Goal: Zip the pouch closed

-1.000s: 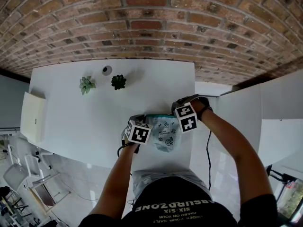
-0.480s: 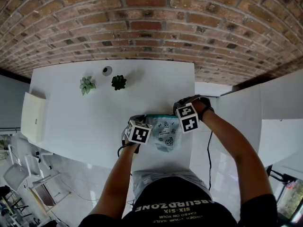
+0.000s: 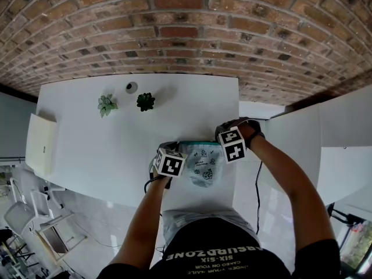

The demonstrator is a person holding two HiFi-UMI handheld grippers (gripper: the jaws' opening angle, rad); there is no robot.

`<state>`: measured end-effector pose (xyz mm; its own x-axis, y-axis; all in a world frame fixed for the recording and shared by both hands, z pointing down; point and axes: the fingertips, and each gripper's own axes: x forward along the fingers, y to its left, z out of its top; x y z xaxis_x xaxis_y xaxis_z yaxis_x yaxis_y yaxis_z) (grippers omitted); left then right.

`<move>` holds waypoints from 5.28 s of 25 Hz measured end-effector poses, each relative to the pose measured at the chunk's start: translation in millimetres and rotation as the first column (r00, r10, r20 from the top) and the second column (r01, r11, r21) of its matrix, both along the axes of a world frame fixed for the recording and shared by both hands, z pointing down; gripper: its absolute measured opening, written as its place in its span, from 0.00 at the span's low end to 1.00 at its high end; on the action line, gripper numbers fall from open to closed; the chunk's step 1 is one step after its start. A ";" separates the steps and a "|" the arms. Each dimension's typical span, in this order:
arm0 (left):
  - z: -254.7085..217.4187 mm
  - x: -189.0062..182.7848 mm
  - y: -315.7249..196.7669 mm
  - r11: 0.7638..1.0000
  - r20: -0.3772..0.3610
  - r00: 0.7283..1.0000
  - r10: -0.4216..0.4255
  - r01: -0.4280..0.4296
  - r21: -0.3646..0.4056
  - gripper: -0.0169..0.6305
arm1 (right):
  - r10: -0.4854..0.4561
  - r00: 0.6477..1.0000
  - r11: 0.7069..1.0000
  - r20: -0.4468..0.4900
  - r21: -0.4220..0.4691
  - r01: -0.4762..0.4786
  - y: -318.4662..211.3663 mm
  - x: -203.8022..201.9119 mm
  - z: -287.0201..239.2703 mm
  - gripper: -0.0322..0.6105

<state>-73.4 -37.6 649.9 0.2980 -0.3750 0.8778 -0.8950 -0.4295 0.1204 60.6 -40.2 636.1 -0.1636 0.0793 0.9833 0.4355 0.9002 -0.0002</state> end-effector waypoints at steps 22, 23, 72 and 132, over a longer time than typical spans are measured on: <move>0.2 0.1 0.1 1.000 -0.001 1.000 -0.005 0.005 0.000 0.06 | 0.095 0.995 0.995 0.015 -0.022 -0.095 5.3 22.4 2.5 0.05; 0.4 0.1 0.2 1.000 0.000 1.000 -0.005 0.005 0.000 0.06 | 0.106 0.994 0.994 0.018 -0.025 -0.106 5.6 23.1 3.3 0.05; -12.9 0.2 2.2 0.995 -0.104 0.990 -0.095 0.091 -0.045 0.22 | 0.765 0.553 0.624 0.329 -0.170 -0.763 -1.9 28.4 -8.0 0.13; -185.0 53.0 69.4 0.920 -0.323 0.945 -0.055 0.174 0.351 0.04 | 0.809 -0.007 0.330 0.588 -0.463 -0.823 80.2 -16.4 -173.2 0.05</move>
<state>-20.4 31.8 464.9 0.4601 -0.7021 0.5435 -0.8869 -0.3924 0.2440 44.2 40.0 462.9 -0.6227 -0.5851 0.5194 -0.7436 0.6491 -0.1603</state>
